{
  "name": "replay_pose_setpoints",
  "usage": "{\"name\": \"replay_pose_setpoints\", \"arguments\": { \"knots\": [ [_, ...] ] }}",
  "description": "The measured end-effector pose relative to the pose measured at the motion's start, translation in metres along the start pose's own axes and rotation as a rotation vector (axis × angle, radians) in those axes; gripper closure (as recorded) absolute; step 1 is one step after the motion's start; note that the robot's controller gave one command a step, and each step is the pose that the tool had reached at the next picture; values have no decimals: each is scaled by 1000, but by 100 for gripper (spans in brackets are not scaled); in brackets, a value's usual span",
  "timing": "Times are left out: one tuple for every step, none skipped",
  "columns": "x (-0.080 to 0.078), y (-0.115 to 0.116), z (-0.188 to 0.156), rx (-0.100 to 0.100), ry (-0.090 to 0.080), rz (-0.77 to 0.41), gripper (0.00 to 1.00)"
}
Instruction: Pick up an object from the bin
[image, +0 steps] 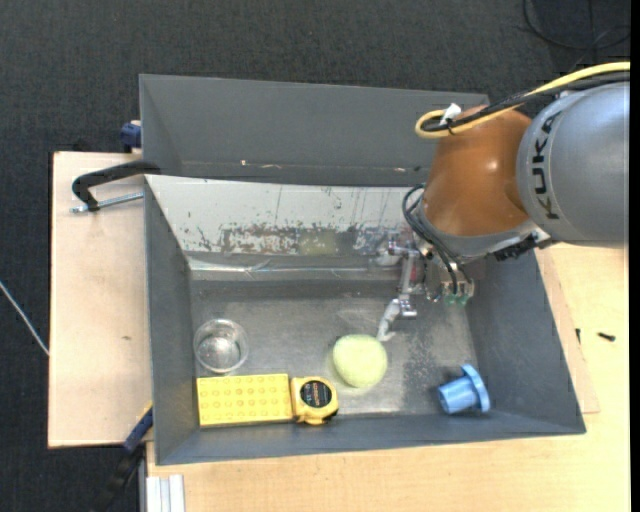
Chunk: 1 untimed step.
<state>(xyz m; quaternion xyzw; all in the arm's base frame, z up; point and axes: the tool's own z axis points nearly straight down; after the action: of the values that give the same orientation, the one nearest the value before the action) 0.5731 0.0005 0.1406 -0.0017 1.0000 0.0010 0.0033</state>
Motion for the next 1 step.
{"name": "replay_pose_setpoints", "arguments": {
  "knots": [
    [9, 21, 58, 6, 0, -9, 0]
  ]
}}
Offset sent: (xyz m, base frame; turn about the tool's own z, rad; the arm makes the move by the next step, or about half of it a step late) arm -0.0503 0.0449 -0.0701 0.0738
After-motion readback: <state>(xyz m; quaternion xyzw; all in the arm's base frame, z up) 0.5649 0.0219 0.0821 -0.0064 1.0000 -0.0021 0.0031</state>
